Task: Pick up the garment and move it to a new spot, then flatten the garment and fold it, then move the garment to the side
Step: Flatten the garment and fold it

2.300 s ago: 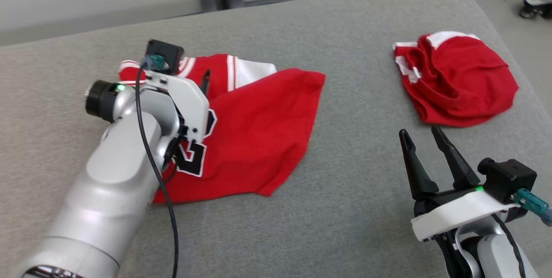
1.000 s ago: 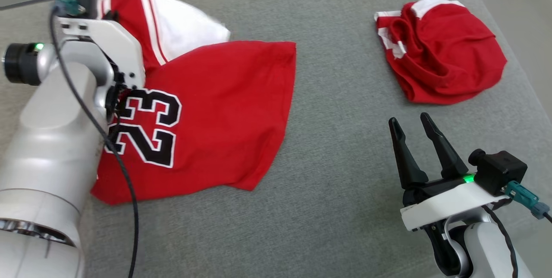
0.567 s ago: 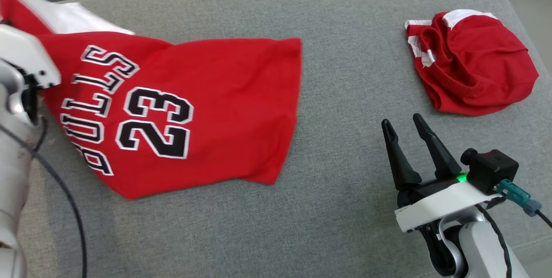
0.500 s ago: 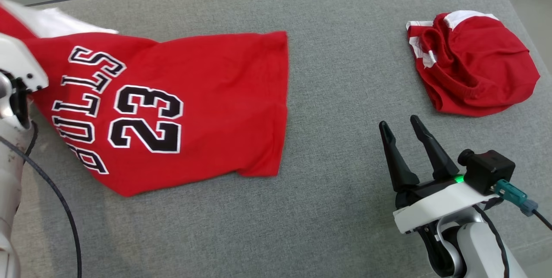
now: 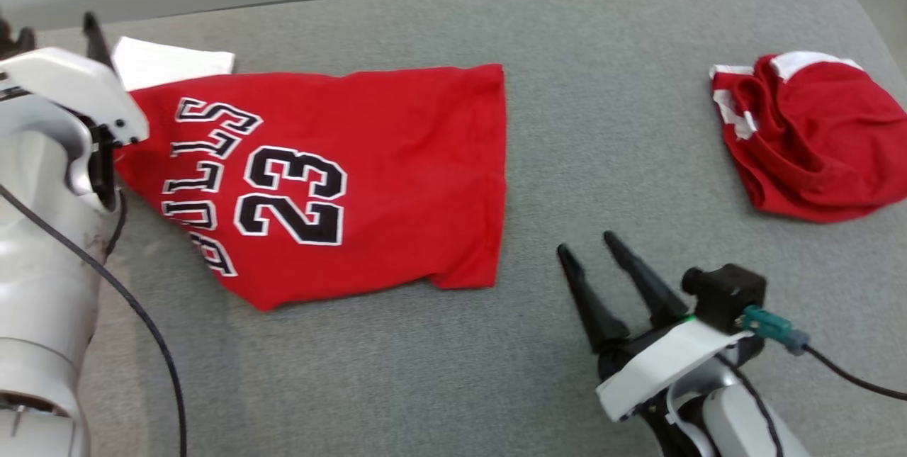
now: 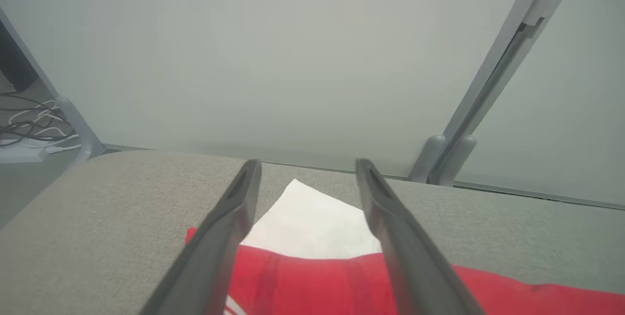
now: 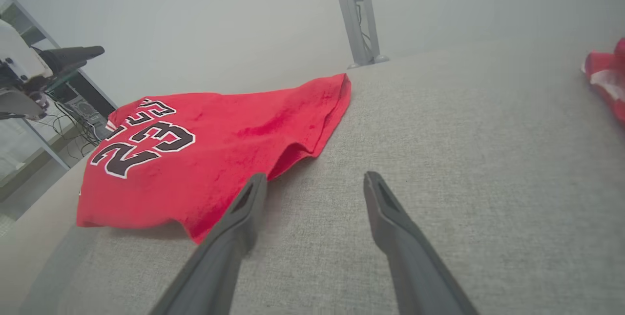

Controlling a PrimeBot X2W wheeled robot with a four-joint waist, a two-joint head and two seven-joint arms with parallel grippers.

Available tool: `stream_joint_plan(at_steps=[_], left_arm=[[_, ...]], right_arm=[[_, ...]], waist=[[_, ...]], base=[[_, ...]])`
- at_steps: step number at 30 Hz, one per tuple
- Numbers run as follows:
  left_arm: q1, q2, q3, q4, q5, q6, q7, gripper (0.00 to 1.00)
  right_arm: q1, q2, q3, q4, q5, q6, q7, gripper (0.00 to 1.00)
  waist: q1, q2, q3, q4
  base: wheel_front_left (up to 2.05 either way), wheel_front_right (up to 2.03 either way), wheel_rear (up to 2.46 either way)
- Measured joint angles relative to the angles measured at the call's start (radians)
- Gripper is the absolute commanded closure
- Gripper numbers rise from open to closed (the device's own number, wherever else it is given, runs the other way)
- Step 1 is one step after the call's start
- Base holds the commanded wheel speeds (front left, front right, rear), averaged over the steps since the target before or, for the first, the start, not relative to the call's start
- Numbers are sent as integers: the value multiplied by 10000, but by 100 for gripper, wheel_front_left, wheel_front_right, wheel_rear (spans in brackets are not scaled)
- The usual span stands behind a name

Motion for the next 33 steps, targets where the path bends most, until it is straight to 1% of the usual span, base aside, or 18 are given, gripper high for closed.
stream_joint_plan(at_steps=[4,7,10,13,14,16,20,24,25,26,27,28,30,31,33], left_arm=[[106,-326,-150,-497,52,-353,-506,0],[518,-593,-282,-1005,132,-510,-750,0],[1047,-779,-288,-1764,153,-560,-880,0],[1733,-859,-291,-2811,245,-493,-930,0],[1733,-859,-291,-2811,245,-493,-930,0],[2320,-930,-217,-3659,240,-362,-951,0],[3754,-861,-56,-5630,307,180,-957,0],[5426,-669,86,-7574,324,780,-966,0],[5837,-617,90,-8029,320,920,-961,0],[6201,-539,79,-8460,314,1064,-907,0],[6536,-456,81,-8884,324,1227,-874,0],[6852,-370,102,-9258,328,1375,-805,0],[7421,-259,180,-9890,286,1626,-704,0],[7671,-196,211,-10165,280,1751,-637,0],[8083,-79,230,-10587,278,1948,-543,0]], right_arm=[[172,4,550,226,376,0,337,0],[251,0,660,525,541,0,504,0],[244,6,589,1007,506,0,560,0],[165,4,439,1615,196,0,554,0],[165,4,439,1615,196,0,554,0],[73,2,368,2004,75,0,548,0],[-223,-33,299,2713,-194,0,383,0],[-595,-81,500,3425,-290,0,265,1],[-695,-119,541,3607,-309,0,199,15],[-802,-153,585,3774,-307,0,144,51],[-905,-192,652,3921,-307,0,48,59],[-1005,-209,717,4061,-303,0,-48,64],[-1173,-230,826,4270,-267,0,-217,79],[-1254,-244,855,4337,-207,0,-347,99],[-1382,-307,941,4429,-81,0,-497,100]], waist=[[0,0,-232,477],[0,0,-408,912],[0,0,-573,1389],[0,0,-707,1862],[0,0,-707,1862],[0,0,-787,2161],[1,0,-926,2697],[0,0,-1046,3019],[0,0,-1072,3057],[0,0,-1088,3080],[0,1,-1095,3091],[0,0,-1098,3093],[0,0,-1111,3084],[0,0,-1118,3072],[0,0,-1128,3030]], base=[[0,0,0],[0,0,0],[0,0,0],[0,0,0],[0,0,0],[0,0,0],[0,0,0],[0,0,0],[0,0,0],[0,0,0],[0,0,0],[0,0,0],[0,0,0],[0,0,0],[0,0,0]])
